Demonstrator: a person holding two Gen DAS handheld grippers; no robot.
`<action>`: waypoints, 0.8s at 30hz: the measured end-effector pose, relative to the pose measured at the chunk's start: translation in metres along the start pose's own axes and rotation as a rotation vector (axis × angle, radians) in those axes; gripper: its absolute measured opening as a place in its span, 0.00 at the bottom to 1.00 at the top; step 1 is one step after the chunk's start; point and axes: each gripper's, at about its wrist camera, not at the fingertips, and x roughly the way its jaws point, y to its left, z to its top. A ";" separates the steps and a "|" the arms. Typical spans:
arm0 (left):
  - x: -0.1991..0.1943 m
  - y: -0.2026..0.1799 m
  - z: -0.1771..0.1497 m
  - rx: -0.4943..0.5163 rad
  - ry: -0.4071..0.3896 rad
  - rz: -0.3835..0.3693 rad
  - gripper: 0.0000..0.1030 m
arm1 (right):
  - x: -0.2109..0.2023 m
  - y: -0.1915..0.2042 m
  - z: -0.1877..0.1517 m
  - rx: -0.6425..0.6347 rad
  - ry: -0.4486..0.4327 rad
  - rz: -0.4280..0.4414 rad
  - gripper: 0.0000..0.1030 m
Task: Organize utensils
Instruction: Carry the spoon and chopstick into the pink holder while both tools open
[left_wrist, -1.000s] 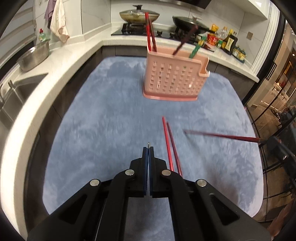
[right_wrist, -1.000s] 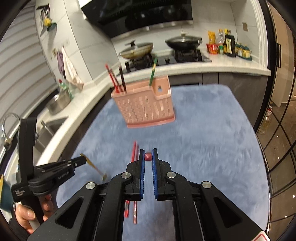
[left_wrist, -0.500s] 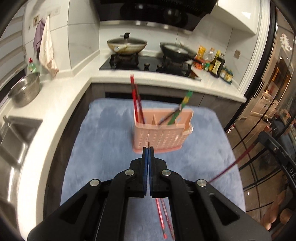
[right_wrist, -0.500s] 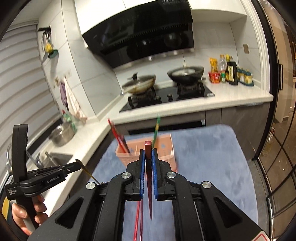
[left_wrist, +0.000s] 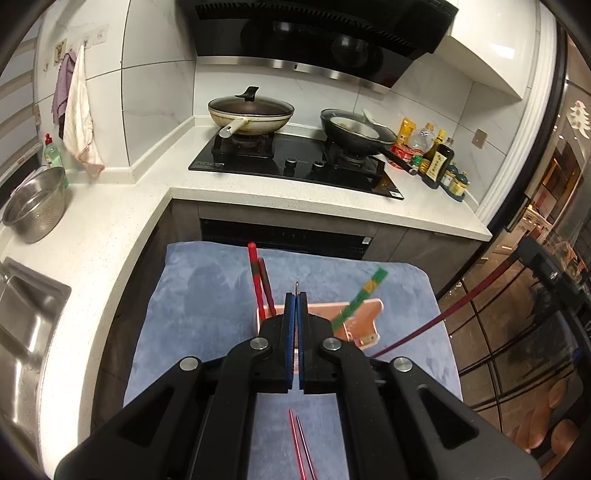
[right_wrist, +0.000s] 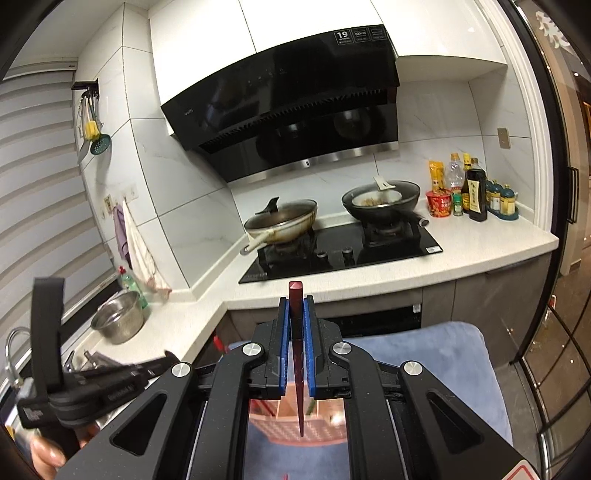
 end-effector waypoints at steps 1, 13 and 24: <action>0.006 0.001 0.002 -0.002 0.005 0.002 0.00 | 0.006 0.002 0.003 -0.002 -0.003 0.001 0.07; 0.075 0.015 -0.005 -0.044 0.100 0.005 0.00 | 0.077 0.006 -0.012 -0.026 0.099 -0.011 0.07; 0.097 0.024 -0.017 -0.064 0.138 0.015 0.01 | 0.106 0.003 -0.041 -0.037 0.190 -0.018 0.07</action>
